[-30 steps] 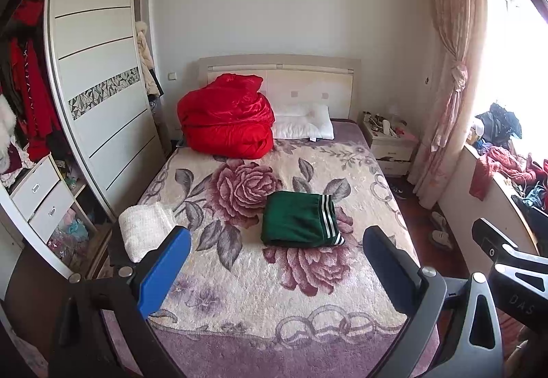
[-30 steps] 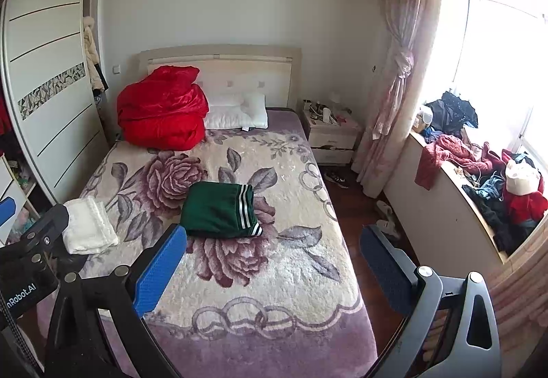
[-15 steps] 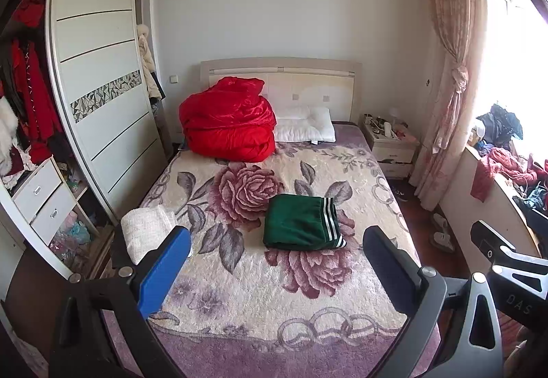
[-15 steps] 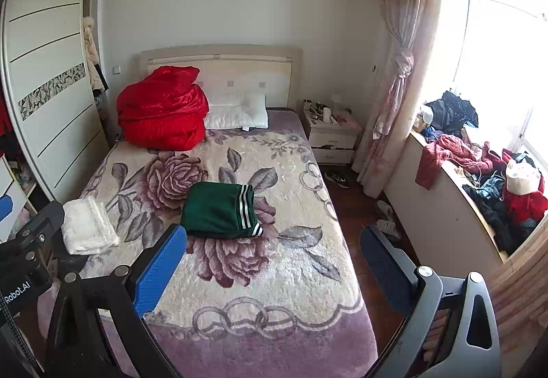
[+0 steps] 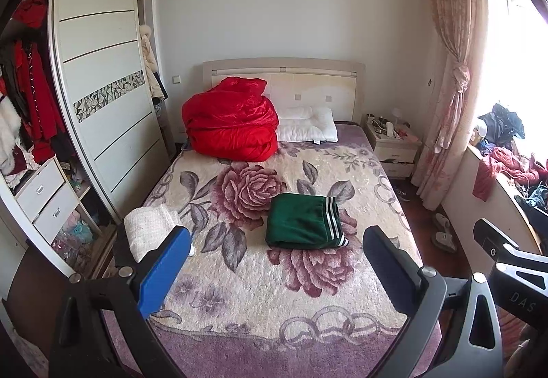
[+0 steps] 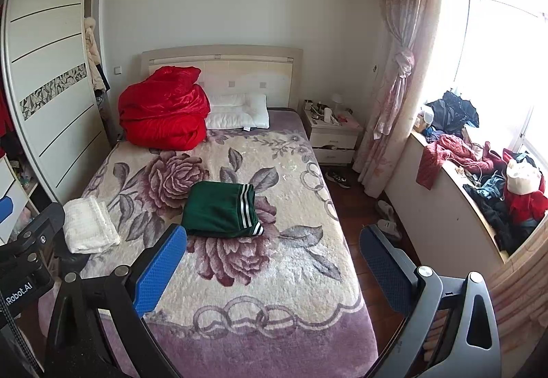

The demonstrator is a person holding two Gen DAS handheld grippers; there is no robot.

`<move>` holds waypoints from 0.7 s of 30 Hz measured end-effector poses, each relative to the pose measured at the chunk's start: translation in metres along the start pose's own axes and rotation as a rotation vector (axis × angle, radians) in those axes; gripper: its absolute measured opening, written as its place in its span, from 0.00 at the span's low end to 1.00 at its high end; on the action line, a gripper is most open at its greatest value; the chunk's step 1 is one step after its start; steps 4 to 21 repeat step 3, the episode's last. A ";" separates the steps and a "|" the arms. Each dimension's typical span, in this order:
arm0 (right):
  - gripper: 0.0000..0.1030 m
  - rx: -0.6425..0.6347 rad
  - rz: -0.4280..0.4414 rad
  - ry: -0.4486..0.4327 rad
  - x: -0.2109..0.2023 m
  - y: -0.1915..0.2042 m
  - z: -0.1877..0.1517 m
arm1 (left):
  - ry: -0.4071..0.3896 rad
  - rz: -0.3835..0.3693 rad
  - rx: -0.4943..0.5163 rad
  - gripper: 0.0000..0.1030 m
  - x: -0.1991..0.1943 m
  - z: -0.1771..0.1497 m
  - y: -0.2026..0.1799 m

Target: Fold large clothes

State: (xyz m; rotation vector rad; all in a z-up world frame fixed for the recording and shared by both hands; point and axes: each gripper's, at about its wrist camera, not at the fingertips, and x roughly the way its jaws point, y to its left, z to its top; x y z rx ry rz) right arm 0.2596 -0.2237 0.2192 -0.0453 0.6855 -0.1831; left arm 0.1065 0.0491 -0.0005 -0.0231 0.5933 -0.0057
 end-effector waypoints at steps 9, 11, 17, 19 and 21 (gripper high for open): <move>0.99 0.000 0.002 -0.001 0.001 0.003 0.001 | -0.004 0.001 -0.001 1.00 -0.004 -0.002 0.001; 0.99 0.000 0.002 -0.001 0.001 0.003 0.001 | -0.004 0.001 -0.001 1.00 -0.004 -0.002 0.001; 0.99 0.000 0.002 -0.001 0.001 0.003 0.001 | -0.004 0.001 -0.001 1.00 -0.004 -0.002 0.001; 0.99 0.000 0.002 -0.001 0.001 0.003 0.001 | -0.004 0.001 -0.001 1.00 -0.004 -0.002 0.001; 0.99 0.000 0.002 -0.001 0.001 0.003 0.001 | -0.004 0.001 -0.001 1.00 -0.004 -0.002 0.001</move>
